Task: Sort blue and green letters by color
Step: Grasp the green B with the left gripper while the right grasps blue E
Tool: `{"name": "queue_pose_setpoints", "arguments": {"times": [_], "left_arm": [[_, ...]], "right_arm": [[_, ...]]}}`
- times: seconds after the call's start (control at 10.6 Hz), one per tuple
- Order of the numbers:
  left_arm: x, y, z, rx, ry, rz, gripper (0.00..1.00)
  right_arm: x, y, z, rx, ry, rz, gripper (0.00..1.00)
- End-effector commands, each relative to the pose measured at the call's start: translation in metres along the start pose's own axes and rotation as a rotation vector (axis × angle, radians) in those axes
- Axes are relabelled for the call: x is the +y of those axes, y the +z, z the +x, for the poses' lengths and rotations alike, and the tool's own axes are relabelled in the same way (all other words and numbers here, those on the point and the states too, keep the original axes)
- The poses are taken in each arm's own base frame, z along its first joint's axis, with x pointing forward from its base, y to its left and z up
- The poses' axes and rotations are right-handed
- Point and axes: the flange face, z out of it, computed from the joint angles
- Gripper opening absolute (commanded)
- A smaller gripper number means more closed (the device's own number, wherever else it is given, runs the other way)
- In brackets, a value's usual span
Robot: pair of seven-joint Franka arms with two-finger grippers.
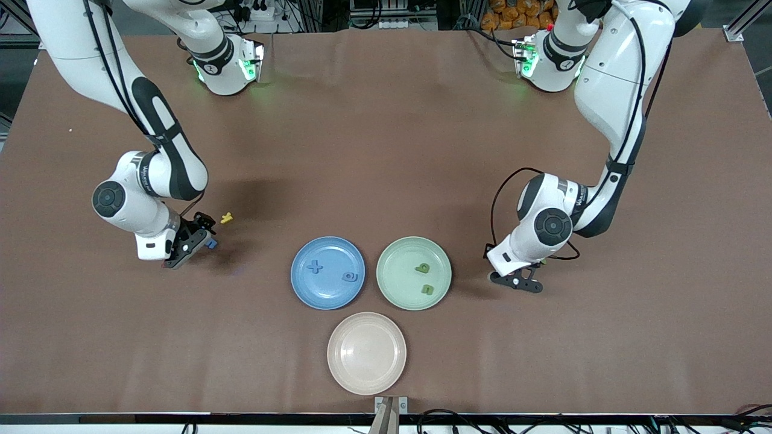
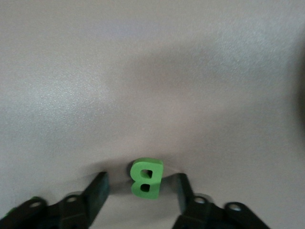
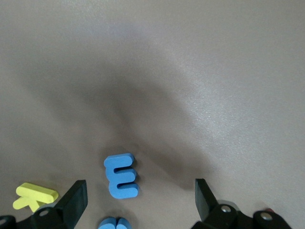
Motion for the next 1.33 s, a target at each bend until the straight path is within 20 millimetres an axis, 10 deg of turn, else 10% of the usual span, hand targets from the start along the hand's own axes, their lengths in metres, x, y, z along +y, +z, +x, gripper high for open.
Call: {"name": "queue_pose_setpoints", "arguments": {"times": [0.0,0.85,1.23], "left_arm": [[0.013,0.005,-0.002,0.013,-0.055,0.001,0.00],[0.040,-0.040,0.026,0.110,-0.336,-0.039,0.00],[0.092,-0.051,0.037,0.168,-0.513,-0.080,0.00]], "right_arm": [[-0.007,0.002,0.002,0.011,-0.008,-0.004,1.00],[-0.013,0.010,0.005,0.020,-0.016,-0.022,0.40],[-0.014,0.005,0.010,0.026,0.004,-0.020,0.14]]}}
